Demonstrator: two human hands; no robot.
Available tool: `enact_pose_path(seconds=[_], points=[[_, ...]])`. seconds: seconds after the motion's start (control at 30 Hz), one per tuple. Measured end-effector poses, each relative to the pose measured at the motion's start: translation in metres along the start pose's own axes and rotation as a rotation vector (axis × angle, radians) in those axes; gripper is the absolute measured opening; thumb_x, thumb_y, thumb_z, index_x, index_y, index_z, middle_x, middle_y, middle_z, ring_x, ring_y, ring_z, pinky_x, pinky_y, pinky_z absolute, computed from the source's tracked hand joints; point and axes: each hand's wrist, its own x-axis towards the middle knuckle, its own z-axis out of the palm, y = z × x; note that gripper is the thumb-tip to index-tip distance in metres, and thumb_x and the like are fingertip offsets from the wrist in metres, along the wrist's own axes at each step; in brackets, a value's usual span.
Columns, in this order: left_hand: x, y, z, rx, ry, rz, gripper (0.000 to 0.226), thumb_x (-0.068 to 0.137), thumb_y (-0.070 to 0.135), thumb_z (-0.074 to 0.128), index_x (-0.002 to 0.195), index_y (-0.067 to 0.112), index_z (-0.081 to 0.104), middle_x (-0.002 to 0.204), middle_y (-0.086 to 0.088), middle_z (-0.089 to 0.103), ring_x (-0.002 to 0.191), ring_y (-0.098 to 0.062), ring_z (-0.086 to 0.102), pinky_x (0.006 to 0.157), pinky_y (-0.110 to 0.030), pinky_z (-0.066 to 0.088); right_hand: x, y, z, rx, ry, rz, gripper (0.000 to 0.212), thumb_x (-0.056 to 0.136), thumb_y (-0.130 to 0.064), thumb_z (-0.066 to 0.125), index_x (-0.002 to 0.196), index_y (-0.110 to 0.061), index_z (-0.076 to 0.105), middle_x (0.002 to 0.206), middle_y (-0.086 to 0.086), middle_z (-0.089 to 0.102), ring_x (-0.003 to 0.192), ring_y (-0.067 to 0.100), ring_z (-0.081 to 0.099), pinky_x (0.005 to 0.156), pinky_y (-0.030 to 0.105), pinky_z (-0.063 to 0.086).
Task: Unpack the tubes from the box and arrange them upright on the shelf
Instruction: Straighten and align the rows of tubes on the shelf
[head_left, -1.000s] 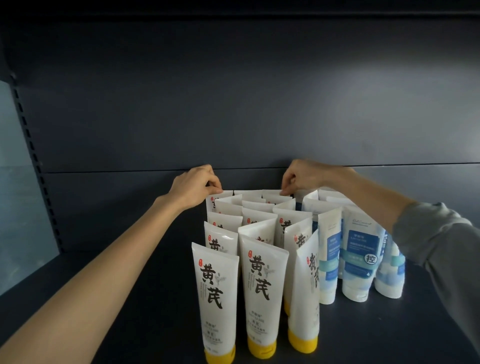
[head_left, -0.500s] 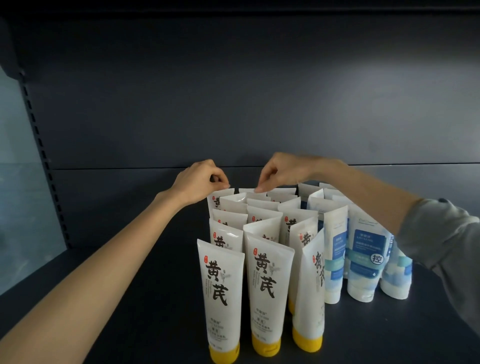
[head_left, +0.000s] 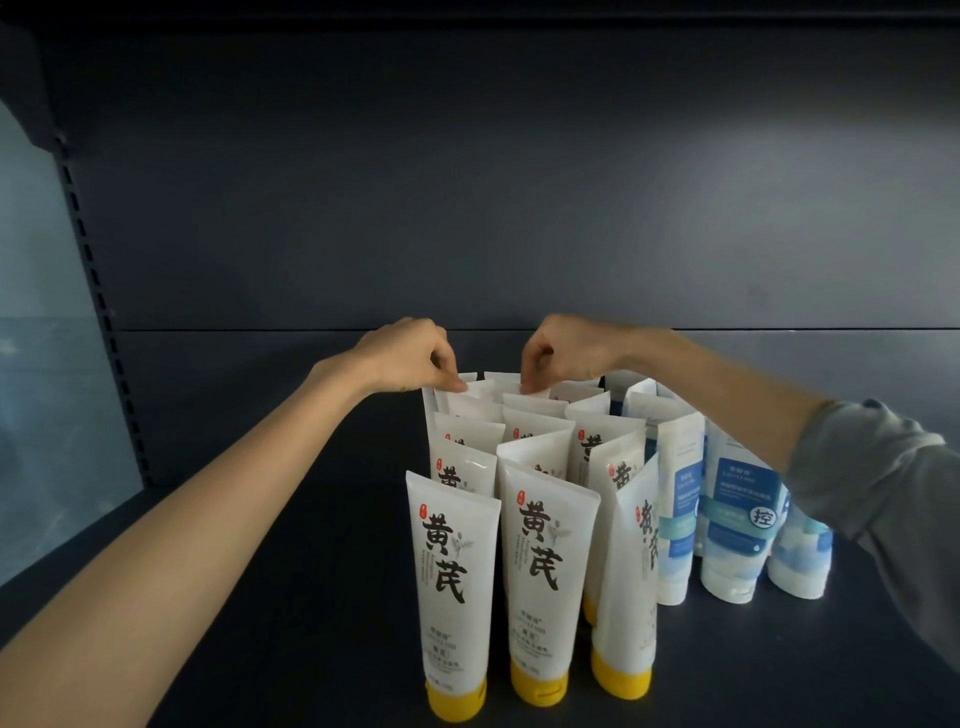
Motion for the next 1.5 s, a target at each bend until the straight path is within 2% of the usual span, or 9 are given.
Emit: enact_pose_path(seconds=[0.2,0.43,0.6,0.73,1.03,1.2,1.3,1.4,1.5], points=[[-0.002,-0.009,0.003,0.081,0.086,0.047,0.014,0.081,0.04,0.07,0.071,0.032,0.065,0.084,0.018,0.052,0.079,-0.002,0.05,0.06,-0.022,0.031,0.003,0.007,0.007,0.081,0.086,-0.025,0.01,0.087,-0.018,0.068,0.093,-0.012,0.072,0.09,-0.006,0.065,0.089,0.011,0.061,0.081,0.021,0.045],[-0.005,-0.016,0.004,0.116,0.132,0.069,0.014,0.081,0.04,0.069,0.078,0.026,0.068,0.086,0.016,0.052,0.077,-0.002,0.049,0.058,-0.021,0.029,0.008,0.011,0.015,0.141,0.159,-0.033,0.004,0.086,-0.018,0.069,0.085,-0.021,0.071,0.08,-0.018,0.063,0.075,-0.007,0.059,0.065,0.004,0.041],[-0.006,-0.017,0.004,0.103,0.128,0.068,0.011,0.081,0.04,0.07,0.077,0.029,0.068,0.085,0.018,0.052,0.076,-0.001,0.047,0.059,-0.022,0.029,0.009,0.014,0.018,0.194,0.167,-0.036,0.014,0.083,-0.018,0.072,0.074,-0.028,0.068,0.074,-0.022,0.064,0.063,-0.016,0.058,0.058,-0.002,0.04],[-0.006,-0.018,0.004,0.067,0.097,0.046,0.01,0.081,0.04,0.07,0.077,0.031,0.066,0.086,0.017,0.052,0.076,-0.001,0.046,0.062,-0.024,0.031,0.008,0.015,0.015,0.185,0.146,-0.021,0.003,0.083,-0.021,0.072,0.08,-0.022,0.072,0.077,-0.018,0.065,0.071,-0.005,0.06,0.067,0.008,0.043],[-0.009,-0.021,-0.001,-0.055,0.005,0.012,0.013,0.078,0.04,0.071,0.077,0.027,0.07,0.089,0.017,0.055,0.08,0.0,0.049,0.076,-0.032,0.039,-0.005,0.022,-0.004,0.15,0.101,-0.001,0.019,0.084,-0.032,0.069,0.096,-0.018,0.073,0.09,-0.014,0.067,0.086,0.004,0.06,0.079,0.017,0.045],[-0.014,-0.019,-0.002,-0.104,0.018,0.003,0.016,0.076,0.041,0.073,0.079,0.025,0.072,0.088,0.016,0.056,0.074,0.0,0.048,0.065,-0.026,0.035,-0.018,0.032,-0.019,0.097,0.022,0.07,0.027,0.083,-0.038,0.068,0.1,-0.017,0.072,0.092,-0.014,0.067,0.088,0.004,0.058,0.076,0.016,0.042],[-0.014,-0.014,0.001,-0.115,0.027,0.037,0.009,0.079,0.036,0.072,0.084,0.028,0.071,0.088,0.012,0.057,0.07,-0.002,0.047,0.06,-0.023,0.032,-0.023,0.036,-0.023,0.073,-0.052,0.128,0.021,0.084,-0.035,0.068,0.096,-0.018,0.073,0.092,-0.013,0.067,0.088,0.005,0.057,0.073,0.014,0.04],[-0.012,-0.011,0.007,-0.136,0.044,0.043,0.006,0.08,0.032,0.071,0.082,0.026,0.072,0.087,0.012,0.058,0.073,-0.002,0.048,0.069,-0.027,0.036,-0.024,0.038,-0.019,0.011,-0.087,0.149,0.012,0.085,-0.033,0.068,0.086,-0.022,0.073,0.09,-0.013,0.068,0.089,0.008,0.058,0.08,0.02,0.045],[-0.011,-0.008,0.012,-0.202,0.085,0.054,0.008,0.079,0.031,0.073,0.076,0.023,0.072,0.082,0.015,0.057,0.071,-0.002,0.049,0.072,-0.03,0.038,-0.025,0.039,-0.012,-0.037,-0.024,0.135,0.012,0.085,-0.032,0.069,0.078,-0.023,0.071,0.082,-0.013,0.066,0.078,0.008,0.058,0.069,0.016,0.044]])
